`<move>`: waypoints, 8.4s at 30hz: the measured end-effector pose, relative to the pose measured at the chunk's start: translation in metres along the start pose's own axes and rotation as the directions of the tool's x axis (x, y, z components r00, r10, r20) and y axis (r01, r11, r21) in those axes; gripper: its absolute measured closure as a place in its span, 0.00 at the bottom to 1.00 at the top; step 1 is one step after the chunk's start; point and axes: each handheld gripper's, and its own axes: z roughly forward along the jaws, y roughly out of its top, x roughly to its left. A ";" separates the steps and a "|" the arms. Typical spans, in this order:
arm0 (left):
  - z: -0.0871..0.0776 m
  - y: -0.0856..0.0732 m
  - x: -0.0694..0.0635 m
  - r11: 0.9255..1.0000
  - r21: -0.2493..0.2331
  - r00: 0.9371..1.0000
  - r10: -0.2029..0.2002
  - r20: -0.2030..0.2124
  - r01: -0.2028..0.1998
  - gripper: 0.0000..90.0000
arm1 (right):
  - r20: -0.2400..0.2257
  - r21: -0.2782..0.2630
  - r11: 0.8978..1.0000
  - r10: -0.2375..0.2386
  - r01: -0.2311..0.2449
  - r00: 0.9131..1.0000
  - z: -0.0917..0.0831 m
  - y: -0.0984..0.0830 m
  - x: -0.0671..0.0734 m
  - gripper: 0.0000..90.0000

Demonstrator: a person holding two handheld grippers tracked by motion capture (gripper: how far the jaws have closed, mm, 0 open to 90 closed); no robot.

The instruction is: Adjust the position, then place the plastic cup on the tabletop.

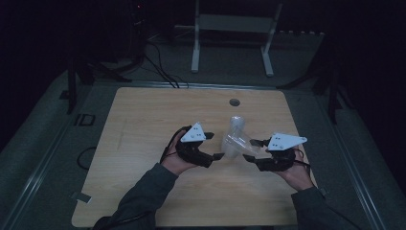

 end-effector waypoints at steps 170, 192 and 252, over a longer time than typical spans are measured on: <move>0.043 0.033 -0.030 0.988 -0.137 0.997 -0.073 0.039 0.077 0.35 | 0.026 -0.261 0.951 0.178 -0.166 0.984 -0.032 -0.047 0.011 0.25; 0.073 0.008 -0.037 0.998 -0.060 0.999 -0.032 0.025 0.033 0.35 | 0.041 -0.310 0.934 0.198 -0.176 0.979 -0.038 -0.047 0.010 0.25; 0.099 -0.045 -0.035 0.997 0.080 1.000 -0.017 0.011 0.016 0.17 | 0.061 -0.326 0.929 0.206 -0.176 0.977 -0.039 -0.051 0.010 0.28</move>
